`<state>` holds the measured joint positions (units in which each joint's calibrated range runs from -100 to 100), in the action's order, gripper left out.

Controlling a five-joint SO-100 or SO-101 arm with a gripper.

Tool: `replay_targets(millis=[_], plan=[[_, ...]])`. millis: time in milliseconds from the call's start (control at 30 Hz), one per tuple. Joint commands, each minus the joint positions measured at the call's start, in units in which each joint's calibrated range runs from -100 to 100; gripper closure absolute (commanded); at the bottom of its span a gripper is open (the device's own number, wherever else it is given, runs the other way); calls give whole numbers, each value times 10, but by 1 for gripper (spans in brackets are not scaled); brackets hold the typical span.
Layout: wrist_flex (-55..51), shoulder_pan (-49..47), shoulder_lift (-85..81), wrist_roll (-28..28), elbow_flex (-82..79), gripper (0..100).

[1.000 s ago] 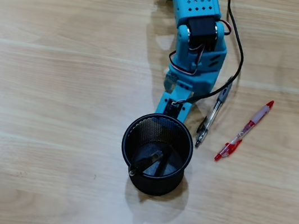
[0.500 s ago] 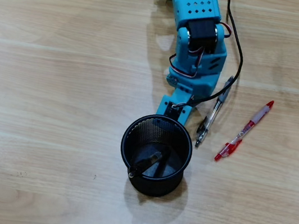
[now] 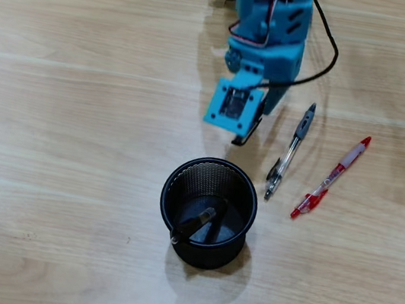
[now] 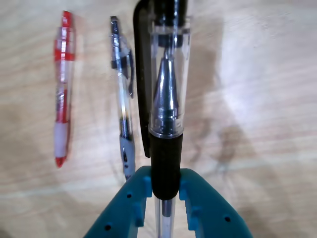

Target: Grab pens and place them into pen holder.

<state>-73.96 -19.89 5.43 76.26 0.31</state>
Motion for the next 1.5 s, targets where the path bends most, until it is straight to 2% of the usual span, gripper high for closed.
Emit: replay_targets(millis=[0,233,333,400,433,567,600,667,800,833,967,1133,1467], plan=[[2,15,-108,-1,-31,98],[8,11,-146,-1,-25,98],[63,6,-155,-6,-15,98],[130,1,-160,-34,-18,98],[210,-1,-162,-63,-22,98],[344,-2,-160,-109,-22,98],[411,-1,-156,-140,-22,98],[477,0,-153,-168,-22,98],[609,7,-119,-198,-21,98],[681,13,-101,-213,-21,98],[801,21,-62,-214,-21,98],[845,50,-24,-213,-21,98],[838,125,45,-213,-26,98]])
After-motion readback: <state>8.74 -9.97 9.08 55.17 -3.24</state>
